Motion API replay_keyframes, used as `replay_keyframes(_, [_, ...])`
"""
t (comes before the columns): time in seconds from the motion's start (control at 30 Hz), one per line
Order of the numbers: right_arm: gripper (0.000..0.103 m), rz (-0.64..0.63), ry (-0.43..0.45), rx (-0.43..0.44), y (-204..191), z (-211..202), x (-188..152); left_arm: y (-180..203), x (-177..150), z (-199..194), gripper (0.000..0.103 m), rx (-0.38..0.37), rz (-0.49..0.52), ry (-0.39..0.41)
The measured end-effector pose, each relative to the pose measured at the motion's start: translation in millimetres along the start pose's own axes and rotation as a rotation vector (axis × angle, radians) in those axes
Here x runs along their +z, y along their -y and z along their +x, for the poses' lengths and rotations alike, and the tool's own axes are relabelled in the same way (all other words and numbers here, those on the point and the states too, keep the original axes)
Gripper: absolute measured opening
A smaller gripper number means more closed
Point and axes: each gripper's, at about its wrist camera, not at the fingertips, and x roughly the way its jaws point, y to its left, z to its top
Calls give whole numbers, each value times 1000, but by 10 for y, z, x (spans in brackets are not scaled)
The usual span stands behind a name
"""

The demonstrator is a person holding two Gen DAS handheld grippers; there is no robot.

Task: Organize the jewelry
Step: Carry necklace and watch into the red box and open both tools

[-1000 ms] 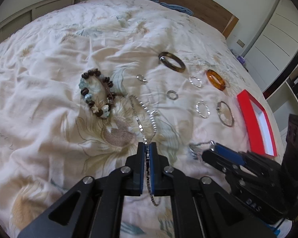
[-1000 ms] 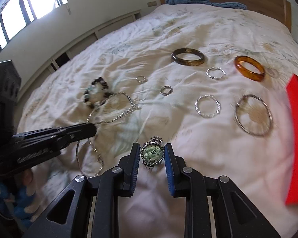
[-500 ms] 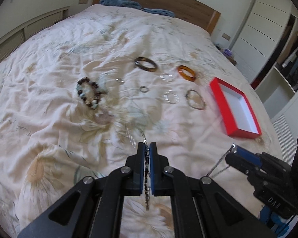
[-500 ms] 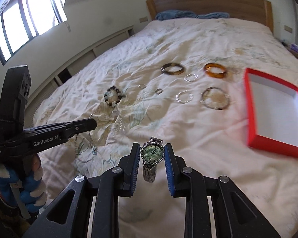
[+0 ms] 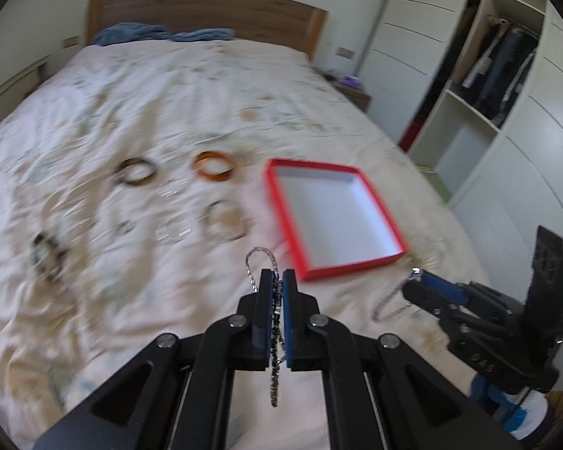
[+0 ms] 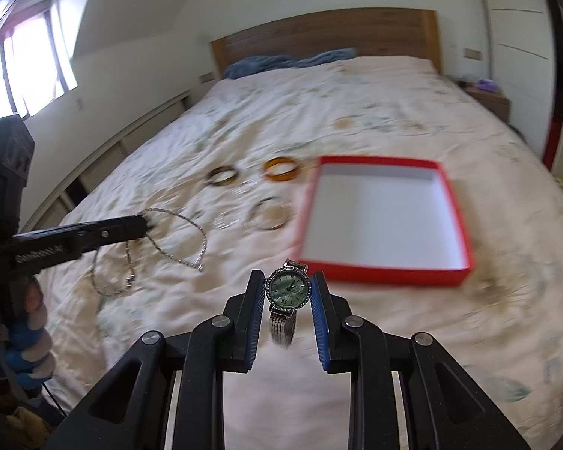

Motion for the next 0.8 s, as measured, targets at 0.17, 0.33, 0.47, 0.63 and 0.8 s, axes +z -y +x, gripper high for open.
replay_keyframes(0.17, [25, 27, 16, -65, 511, 62, 253, 431, 409, 438, 4, -62, 48, -9])
replay_keyframes(0.33, [25, 48, 15, -86, 895, 364, 487, 708, 704, 958, 4, -67, 93, -31])
replay_keyframes(0.47, [25, 61, -6, -91, 1092, 702, 567, 729, 776, 1417, 4, -41, 106, -71])
replay_keyframes(0.63, [25, 72, -78, -92, 1284, 1152, 501, 623, 617, 1950, 4, -14, 89, -171])
replay_keyframes(0.8, [25, 75, -150, -110, 1395, 1415, 357, 559, 335, 2241, 4, -14, 82, -252])
